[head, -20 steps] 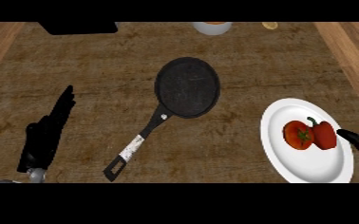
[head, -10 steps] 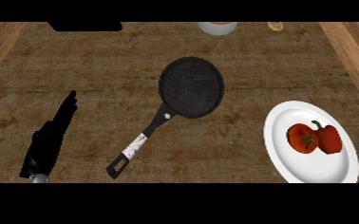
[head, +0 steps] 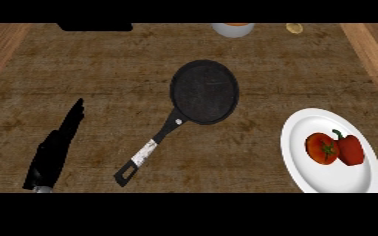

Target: Pick the tomato from the plate and place it in the pan

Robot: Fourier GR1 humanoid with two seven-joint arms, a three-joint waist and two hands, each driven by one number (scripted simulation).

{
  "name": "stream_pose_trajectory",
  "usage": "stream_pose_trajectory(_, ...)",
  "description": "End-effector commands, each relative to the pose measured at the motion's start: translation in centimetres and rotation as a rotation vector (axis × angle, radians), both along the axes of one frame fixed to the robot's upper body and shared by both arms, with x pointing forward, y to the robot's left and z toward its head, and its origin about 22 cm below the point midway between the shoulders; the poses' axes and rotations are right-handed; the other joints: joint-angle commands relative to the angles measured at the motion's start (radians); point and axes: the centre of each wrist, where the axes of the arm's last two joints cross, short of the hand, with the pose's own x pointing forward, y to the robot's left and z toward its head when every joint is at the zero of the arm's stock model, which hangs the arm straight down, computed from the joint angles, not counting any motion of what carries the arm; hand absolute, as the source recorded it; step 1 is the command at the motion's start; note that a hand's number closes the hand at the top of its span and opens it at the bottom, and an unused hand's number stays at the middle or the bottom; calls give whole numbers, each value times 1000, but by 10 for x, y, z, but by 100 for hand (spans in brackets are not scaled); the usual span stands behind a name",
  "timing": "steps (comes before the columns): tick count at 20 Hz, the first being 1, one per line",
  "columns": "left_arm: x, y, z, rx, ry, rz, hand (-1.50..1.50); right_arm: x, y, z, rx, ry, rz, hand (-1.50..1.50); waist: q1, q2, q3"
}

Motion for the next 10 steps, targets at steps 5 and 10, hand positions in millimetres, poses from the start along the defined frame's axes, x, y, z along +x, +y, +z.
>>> stream_pose_trajectory(5,-4,8,-12,3,-17,8,0,32,28,20,-28,179,38,-150,5,1,0)
stream_pose_trajectory(10,14,2,2,9,-15,7,0,50,47,26,-133,289,88,-150,5,2,0)
